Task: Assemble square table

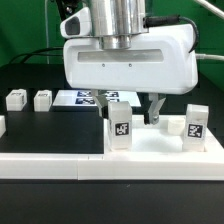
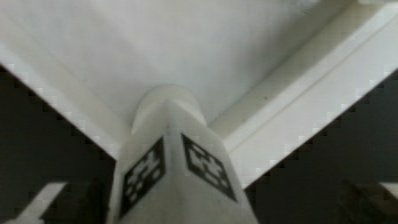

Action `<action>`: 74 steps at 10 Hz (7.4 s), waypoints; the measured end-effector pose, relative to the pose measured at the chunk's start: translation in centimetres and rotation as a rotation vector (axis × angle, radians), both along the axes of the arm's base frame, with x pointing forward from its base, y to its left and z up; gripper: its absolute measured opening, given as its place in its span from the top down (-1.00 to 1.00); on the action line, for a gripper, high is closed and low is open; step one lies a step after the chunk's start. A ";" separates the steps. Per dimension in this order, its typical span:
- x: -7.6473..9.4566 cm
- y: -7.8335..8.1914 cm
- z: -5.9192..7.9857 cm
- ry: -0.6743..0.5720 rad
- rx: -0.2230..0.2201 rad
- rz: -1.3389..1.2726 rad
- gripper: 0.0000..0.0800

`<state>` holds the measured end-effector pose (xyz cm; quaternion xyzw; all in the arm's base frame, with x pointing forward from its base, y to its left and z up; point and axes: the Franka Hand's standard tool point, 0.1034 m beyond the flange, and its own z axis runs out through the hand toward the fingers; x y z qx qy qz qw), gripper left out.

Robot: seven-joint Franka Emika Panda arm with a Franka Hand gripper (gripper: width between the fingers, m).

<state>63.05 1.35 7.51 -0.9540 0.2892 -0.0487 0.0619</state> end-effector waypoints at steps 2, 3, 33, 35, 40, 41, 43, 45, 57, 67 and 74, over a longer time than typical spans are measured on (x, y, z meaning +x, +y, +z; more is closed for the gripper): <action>0.0 0.3 0.0 -0.019 -0.083 0.361 -0.62; -0.1 0.5 0.0 -0.021 -0.120 0.547 -0.62; -1.2 -1.6 -0.9 0.045 0.112 -0.237 -0.62; -1.3 -2.1 -1.2 0.014 0.055 0.088 -0.62; -1.3 -2.1 -1.2 0.034 0.075 -0.072 0.03; -1.3 -2.1 -1.2 0.042 0.083 -0.145 0.28; -1.3 -2.1 -1.2 0.058 0.099 -0.275 0.28; -0.8 -1.8 -1.3 0.118 0.138 -0.591 0.28; -0.9 0.3 -1.3 0.209 0.210 -0.937 -0.60; -0.7 -0.7 -1.3 0.146 0.100 -0.330 0.03; -0.3 -0.6 -1.1 0.240 0.163 -1.233 0.27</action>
Offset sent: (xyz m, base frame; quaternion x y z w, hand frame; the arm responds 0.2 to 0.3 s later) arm 0.0000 0.0000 0.0000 0.0000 0.0000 -0.1296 0.9916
